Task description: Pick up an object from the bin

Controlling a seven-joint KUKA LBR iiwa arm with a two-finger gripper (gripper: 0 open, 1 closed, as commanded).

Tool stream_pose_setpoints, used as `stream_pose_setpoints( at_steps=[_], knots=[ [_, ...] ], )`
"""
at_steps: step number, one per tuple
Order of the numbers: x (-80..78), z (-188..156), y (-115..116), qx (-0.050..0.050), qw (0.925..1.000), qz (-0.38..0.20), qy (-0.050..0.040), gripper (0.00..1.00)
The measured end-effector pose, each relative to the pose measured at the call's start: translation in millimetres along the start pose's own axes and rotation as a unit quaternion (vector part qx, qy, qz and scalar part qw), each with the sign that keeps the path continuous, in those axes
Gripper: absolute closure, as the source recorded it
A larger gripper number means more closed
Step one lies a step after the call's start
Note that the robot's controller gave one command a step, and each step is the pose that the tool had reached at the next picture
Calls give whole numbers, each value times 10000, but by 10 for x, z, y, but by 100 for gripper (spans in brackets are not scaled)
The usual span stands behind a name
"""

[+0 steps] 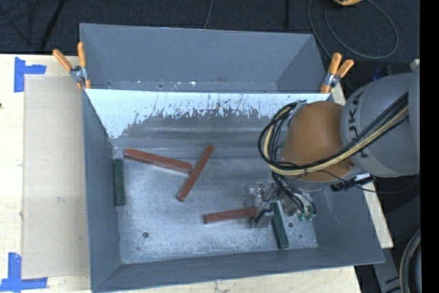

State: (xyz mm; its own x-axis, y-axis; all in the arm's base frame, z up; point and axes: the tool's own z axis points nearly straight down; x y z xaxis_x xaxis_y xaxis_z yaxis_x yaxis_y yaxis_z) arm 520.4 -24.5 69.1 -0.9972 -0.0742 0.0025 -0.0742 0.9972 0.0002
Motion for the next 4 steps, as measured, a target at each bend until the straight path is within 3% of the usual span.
stream_pose_setpoints(
  at_steps=[1, 2, 3, 4],
  knots=[
    [0, 0, 1, 0, 10000, -3, 0, 100],
    [-254, -422, -66, -6, 10000, 41, 30, 100],
    [-43, -1014, -184, -5, 9999, 120, 13, 100],
    [42, -1851, 336, -1, 9989, 477, -15, 100]
  ],
)
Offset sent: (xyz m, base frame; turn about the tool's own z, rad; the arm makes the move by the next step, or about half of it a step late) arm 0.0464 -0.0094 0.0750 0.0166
